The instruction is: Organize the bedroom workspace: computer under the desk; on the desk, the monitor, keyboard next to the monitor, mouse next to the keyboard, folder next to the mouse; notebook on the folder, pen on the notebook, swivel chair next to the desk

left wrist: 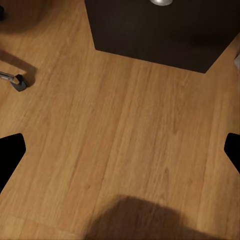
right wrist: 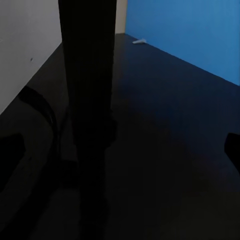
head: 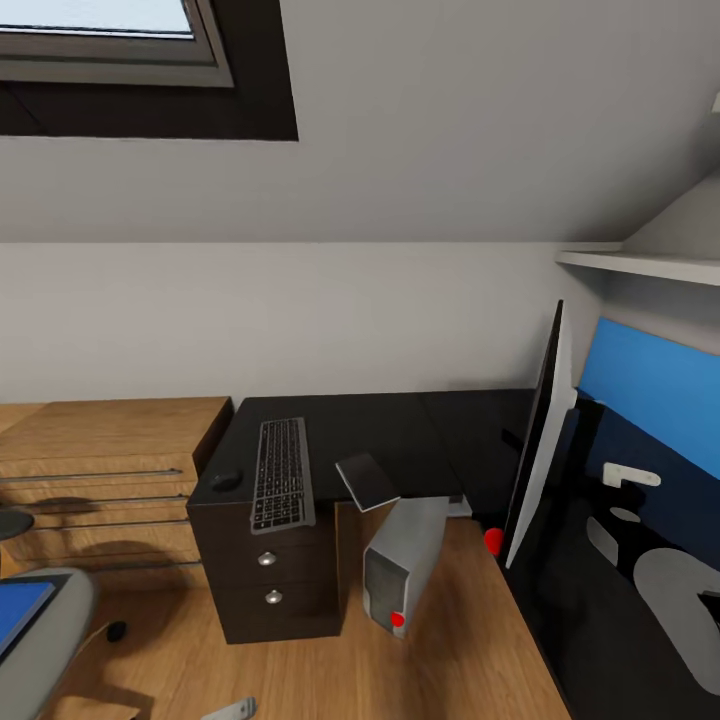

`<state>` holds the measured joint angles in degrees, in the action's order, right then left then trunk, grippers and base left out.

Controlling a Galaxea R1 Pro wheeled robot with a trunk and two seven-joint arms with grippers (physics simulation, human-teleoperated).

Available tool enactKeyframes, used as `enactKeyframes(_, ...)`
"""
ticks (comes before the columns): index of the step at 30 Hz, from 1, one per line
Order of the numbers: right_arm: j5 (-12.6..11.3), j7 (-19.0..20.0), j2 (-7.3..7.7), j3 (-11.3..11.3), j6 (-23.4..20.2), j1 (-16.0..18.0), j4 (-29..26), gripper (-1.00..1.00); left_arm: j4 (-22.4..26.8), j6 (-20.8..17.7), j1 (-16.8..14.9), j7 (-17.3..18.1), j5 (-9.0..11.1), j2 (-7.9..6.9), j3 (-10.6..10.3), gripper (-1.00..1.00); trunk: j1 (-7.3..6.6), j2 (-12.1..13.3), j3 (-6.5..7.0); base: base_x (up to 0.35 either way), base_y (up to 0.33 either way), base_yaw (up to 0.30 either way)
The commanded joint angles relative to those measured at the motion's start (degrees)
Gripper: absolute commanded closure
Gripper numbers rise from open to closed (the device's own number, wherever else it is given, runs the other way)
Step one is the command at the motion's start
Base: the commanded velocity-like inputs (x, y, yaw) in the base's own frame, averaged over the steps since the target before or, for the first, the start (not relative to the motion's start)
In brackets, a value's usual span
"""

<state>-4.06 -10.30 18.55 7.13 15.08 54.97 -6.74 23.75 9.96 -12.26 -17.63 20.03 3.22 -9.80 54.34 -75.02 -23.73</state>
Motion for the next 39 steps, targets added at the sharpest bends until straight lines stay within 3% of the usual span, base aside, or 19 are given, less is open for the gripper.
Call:
enactKeyframes(1, -0.4, 0.1, 0.00, 0.1, 0.3, 0.1, 0.1, -1.00, 0.0, 0.3, 0.0, -0.4, 0.5, -0.05, -0.5, -1.00, 0.00, 0.0, -0.06, 0.007, -0.005, 0.000)
enactKeyframes(39, -0.2, 0.1, 0.00, 0.1, 0.4, 0.1, 0.1, -1.00, 0.0, 0.3, 0.0, -0.4, 0.5, -0.06, -0.5, -1.00, 0.00, 0.0, -0.06, 0.086, -0.008, 0.000)
